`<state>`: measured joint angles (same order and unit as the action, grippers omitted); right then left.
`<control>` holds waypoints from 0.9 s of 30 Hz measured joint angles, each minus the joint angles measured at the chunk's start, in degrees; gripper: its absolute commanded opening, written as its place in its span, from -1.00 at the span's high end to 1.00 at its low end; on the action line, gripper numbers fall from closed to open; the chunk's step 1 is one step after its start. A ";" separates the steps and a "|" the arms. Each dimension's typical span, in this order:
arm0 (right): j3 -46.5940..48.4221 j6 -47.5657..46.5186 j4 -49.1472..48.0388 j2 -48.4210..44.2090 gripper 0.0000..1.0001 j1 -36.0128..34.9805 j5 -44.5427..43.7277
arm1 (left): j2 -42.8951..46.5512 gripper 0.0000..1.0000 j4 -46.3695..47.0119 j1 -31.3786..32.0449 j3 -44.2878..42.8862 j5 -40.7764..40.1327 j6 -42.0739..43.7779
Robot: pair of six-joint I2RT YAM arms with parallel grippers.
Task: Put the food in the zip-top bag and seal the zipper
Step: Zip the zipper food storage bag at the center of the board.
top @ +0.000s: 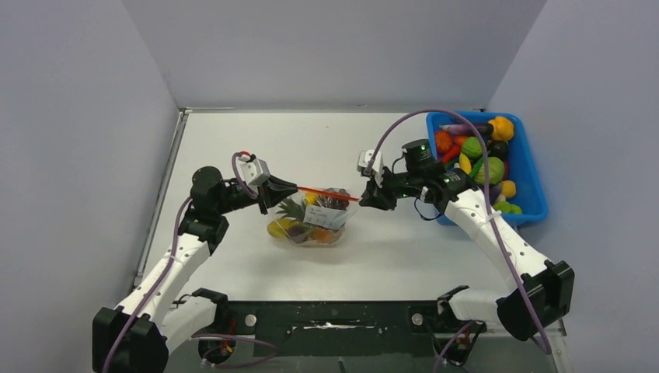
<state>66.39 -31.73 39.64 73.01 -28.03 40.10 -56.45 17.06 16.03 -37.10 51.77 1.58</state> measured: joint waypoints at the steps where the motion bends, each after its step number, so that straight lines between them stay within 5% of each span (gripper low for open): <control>1: -0.52 0.94 -0.31 -0.83 1.00 1.22 -0.24 | 0.00 1.00 -0.63 0.00 -0.28 -0.50 0.35; 20: -10.27 12.76 -8.17 -11.21 1.00 8.48 9.27 | 1.16 1.00 -3.78 1.03 -0.68 -3.26 -1.07; 27: -15.21 19.12 -13.29 -13.00 0.94 -2.21 8.85 | 5.27 1.00 -12.68 -0.09 -4.83 -5.77 -1.95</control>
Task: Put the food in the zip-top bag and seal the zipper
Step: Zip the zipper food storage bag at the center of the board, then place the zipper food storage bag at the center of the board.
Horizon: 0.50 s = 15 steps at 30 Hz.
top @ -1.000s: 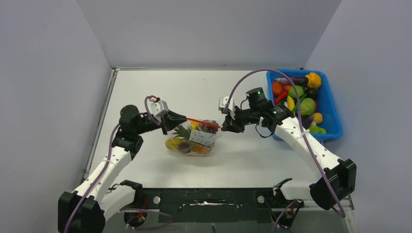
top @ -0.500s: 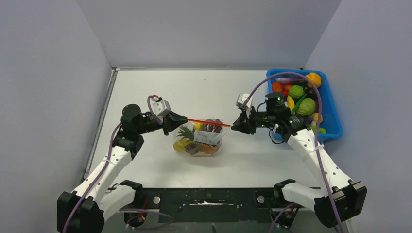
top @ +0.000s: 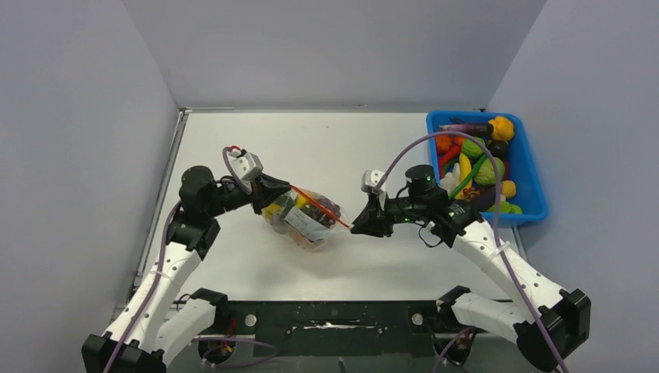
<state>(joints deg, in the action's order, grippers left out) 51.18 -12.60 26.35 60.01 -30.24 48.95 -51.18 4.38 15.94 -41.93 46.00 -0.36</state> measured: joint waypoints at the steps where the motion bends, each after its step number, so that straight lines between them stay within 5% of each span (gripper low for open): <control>1: -0.44 0.68 -0.81 -0.22 0.96 -1.11 0.46 | 0.81 1.00 -1.81 0.00 -0.68 -0.44 -0.02; 5: -1.46 3.41 -4.94 -0.72 1.00 -1.42 1.09 | 3.56 1.00 -5.53 0.00 -1.05 -3.78 -1.05; 9: -1.53 5.70 -9.42 2.78 0.96 5.60 2.49 | 1.33 0.87 -4.13 0.02 -0.35 -6.93 -4.48; 15: 2.47 7.52 -11.43 14.99 0.94 16.24 2.89 | -9.42 0.17 -4.17 -0.22 -3.61 -12.70 -8.41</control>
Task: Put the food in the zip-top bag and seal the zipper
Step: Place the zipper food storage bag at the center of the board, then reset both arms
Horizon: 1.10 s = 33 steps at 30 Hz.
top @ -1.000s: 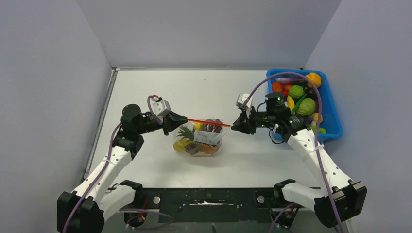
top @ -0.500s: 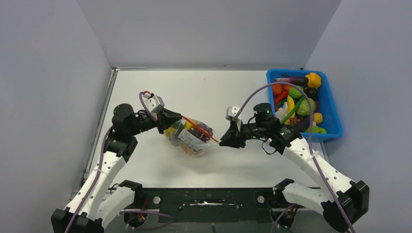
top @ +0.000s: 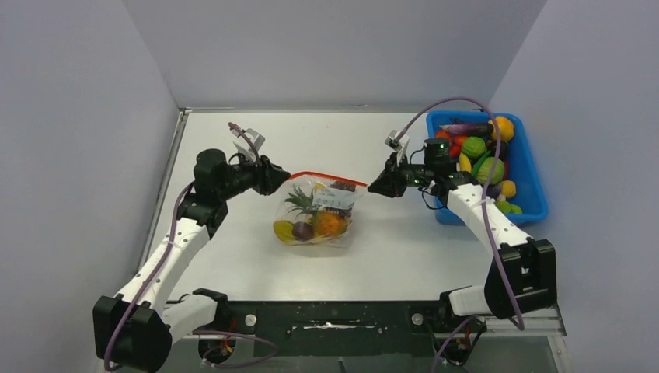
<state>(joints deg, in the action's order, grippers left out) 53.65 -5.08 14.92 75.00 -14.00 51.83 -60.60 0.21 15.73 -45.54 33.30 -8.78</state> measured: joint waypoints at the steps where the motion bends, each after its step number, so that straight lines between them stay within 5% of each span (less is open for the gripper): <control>1: 1.29 0.02 0.52 2.10 0.93 0.96 -0.37 | -0.76 0.11 0.00 -0.20 -1.05 -1.57 -0.35; 9: 5.97 2.62 0.98 12.46 0.86 3.26 -5.20 | 2.10 -0.26 2.64 -0.31 -2.60 -11.19 -1.33; 15: 7.82 5.40 0.09 14.38 0.69 3.89 -12.26 | 5.01 -0.35 2.29 -0.31 -1.84 -16.04 -1.60; 22: 12.63 6.23 0.15 14.88 -0.16 4.17 -17.16 | 5.31 -0.43 -0.79 -0.31 -1.55 -22.77 -6.99; 23: 12.87 6.27 0.15 14.82 -0.80 4.26 -17.77 | 5.44 -0.43 -0.94 -0.31 -1.31 -23.63 -8.11; 24: 12.90 6.56 0.22 14.60 -0.99 4.28 -18.47 | 5.66 -0.44 -1.14 -0.31 -1.05 -24.41 -9.29; 33: 12.70 8.96 3.02 7.15 -0.95 4.28 -21.66 | 7.89 -0.46 -2.08 -0.33 -0.04 -28.35 -19.34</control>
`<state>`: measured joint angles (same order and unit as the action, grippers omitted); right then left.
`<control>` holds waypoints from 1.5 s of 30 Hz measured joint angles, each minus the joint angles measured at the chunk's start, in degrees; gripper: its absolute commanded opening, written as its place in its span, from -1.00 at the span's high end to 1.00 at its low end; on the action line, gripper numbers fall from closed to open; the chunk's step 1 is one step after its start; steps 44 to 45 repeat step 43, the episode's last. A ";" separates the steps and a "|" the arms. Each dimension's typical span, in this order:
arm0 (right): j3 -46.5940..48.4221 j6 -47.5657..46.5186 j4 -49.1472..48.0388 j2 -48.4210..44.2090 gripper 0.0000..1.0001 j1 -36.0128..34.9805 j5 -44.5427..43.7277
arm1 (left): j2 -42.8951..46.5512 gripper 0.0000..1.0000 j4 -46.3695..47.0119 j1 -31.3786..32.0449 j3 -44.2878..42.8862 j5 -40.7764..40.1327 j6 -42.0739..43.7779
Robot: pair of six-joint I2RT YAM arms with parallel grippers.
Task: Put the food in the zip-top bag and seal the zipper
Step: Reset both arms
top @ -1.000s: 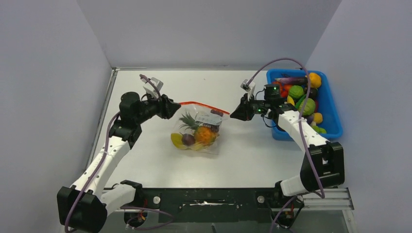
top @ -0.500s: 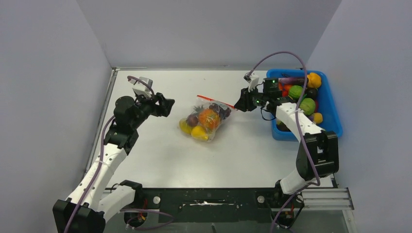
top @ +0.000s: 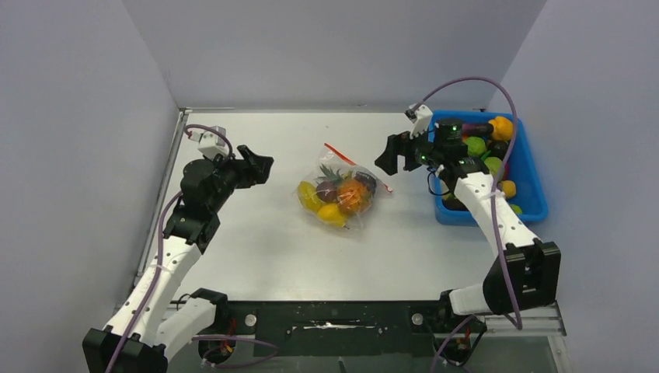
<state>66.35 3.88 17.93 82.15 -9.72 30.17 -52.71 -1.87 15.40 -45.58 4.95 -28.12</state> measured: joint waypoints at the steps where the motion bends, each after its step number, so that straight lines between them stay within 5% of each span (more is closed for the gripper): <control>1: -0.26 0.83 -0.09 -1.79 -0.95 0.00 -0.31 | 0.04 -0.46 -0.15 0.00 0.00 -0.22 -0.50; 12: -3.37 14.86 2.32 -15.41 -0.95 0.00 -8.68 | 0.15 -0.48 -4.28 0.00 -0.11 -0.83 -3.37; 24: -10.43 18.36 2.71 -30.45 -0.95 0.00 -18.67 | 4.46 -0.49 -2.12 0.00 1.31 3.39 -4.57; 45: -15.61 21.31 3.13 -31.61 -0.95 0.00 -19.10 | 6.54 -0.53 1.29 0.00 7.78 4.92 -5.16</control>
